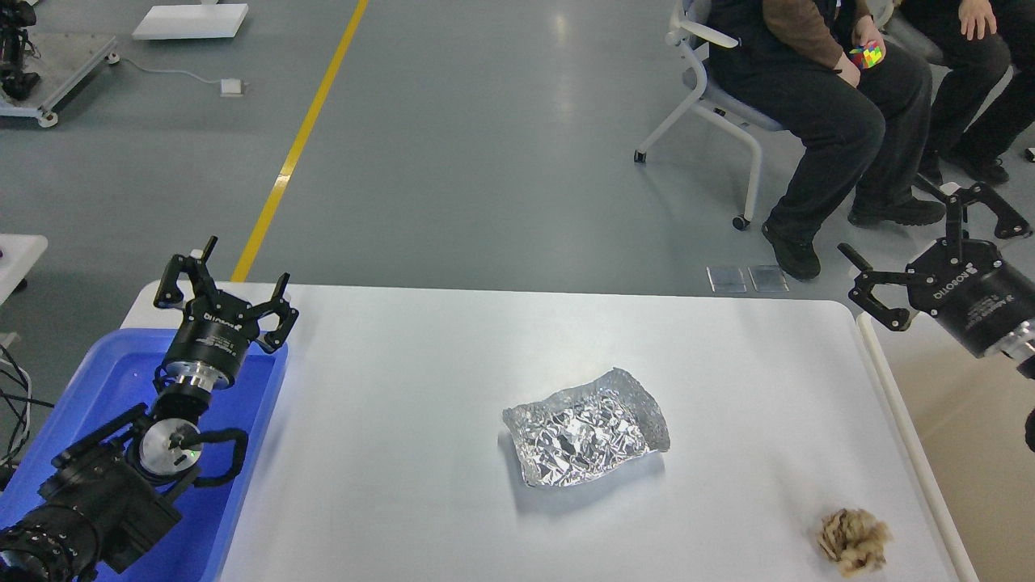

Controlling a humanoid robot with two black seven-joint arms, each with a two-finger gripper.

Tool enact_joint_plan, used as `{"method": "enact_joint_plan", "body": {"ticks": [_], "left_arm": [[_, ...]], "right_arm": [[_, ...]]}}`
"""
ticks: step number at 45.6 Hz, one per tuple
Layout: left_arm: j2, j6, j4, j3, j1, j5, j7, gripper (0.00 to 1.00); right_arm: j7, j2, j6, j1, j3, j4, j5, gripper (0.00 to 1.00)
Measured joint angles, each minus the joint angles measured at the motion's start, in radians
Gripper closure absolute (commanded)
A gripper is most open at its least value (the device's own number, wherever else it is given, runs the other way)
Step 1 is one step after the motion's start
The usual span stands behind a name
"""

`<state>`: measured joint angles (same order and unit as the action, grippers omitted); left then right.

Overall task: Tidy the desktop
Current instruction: 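Reach the open right gripper toward the silver foil bag, then close the right gripper on the edge of the silver foil bag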

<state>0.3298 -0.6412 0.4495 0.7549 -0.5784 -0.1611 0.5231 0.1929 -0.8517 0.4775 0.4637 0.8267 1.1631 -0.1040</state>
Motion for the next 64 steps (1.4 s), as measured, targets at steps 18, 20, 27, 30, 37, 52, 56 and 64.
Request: {"method": "enact_joint_plan", "body": {"ticks": [18,20,27,30,37,52,56,64], "left_arm": [[0.000,0.000,0.000,0.000,0.000,0.000,0.000,0.00],[0.000,0.000,0.000,0.000,0.000,0.000,-0.001,0.00],[0.000,0.000,0.000,0.000,0.000,0.000,-0.001,0.00],[0.000,0.000,0.000,0.000,0.000,0.000,-0.001,0.00],[0.000,0.000,0.000,0.000,0.000,0.000,-0.001,0.00],[0.000,0.000,0.000,0.001,0.000,0.000,-0.001,0.00],[0.000,0.000,0.000,0.001,0.000,0.000,-0.001,0.00],[0.000,0.000,0.000,0.001,0.000,0.000,-0.001,0.00]], "right_arm": [[0.043,0.046,-0.247,-0.026,-0.089,0.262,0.550,0.00],[0.060,0.063,-0.280,-0.021,-0.119,0.262,0.635,0.00],[0.103,0.122,-0.371,-0.002,-0.203,0.227,0.864,0.00],[0.119,0.153,-0.404,0.009,-0.236,0.199,0.948,0.00],[0.172,0.236,-0.496,0.030,-0.315,0.111,1.168,0.00],[0.262,0.408,-0.629,0.085,-0.460,-0.108,1.440,0.00],[0.282,0.462,-0.665,0.106,-0.503,-0.180,1.488,0.00],[0.308,0.533,-0.719,0.150,-0.572,-0.294,1.536,0.00]]}}
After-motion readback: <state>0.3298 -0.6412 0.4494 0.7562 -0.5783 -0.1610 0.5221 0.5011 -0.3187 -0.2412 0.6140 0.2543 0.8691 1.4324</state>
